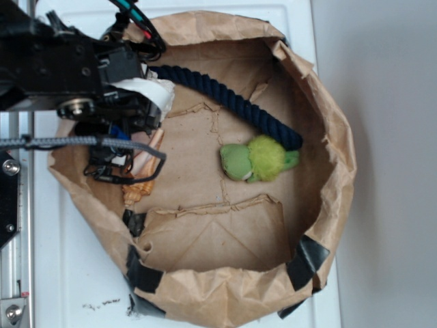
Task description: Grab the white paper.
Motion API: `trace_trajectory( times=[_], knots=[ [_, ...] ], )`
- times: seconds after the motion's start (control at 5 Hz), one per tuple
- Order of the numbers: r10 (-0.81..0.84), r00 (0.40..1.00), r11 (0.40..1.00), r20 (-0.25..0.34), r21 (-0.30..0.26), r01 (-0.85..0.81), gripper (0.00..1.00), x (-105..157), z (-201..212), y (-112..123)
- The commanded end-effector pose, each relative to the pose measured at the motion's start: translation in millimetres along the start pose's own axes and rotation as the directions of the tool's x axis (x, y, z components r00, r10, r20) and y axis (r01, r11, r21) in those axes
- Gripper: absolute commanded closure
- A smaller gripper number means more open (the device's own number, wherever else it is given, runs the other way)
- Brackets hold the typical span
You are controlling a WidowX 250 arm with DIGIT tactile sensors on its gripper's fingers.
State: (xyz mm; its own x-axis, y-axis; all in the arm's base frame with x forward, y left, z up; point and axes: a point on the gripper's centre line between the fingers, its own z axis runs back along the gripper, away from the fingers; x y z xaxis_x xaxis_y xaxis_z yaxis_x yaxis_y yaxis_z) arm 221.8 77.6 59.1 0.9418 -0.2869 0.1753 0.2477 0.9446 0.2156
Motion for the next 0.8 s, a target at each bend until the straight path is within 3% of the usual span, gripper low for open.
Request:
trace_trajectory(
  times=[0.0, 0.4, 0.6],
  knots=[
    [0.005, 0.999, 1.0, 0.036, 0.009, -0.006, 0.0, 12, 10, 6],
    [0.025, 0.998, 0.998, 0.056, -0.062, -0.021, 0.0, 9, 28, 9],
    [0.051, 0.997, 0.994, 0.057, -0.104, -0.045, 0.0, 58, 44, 42]
  ],
)
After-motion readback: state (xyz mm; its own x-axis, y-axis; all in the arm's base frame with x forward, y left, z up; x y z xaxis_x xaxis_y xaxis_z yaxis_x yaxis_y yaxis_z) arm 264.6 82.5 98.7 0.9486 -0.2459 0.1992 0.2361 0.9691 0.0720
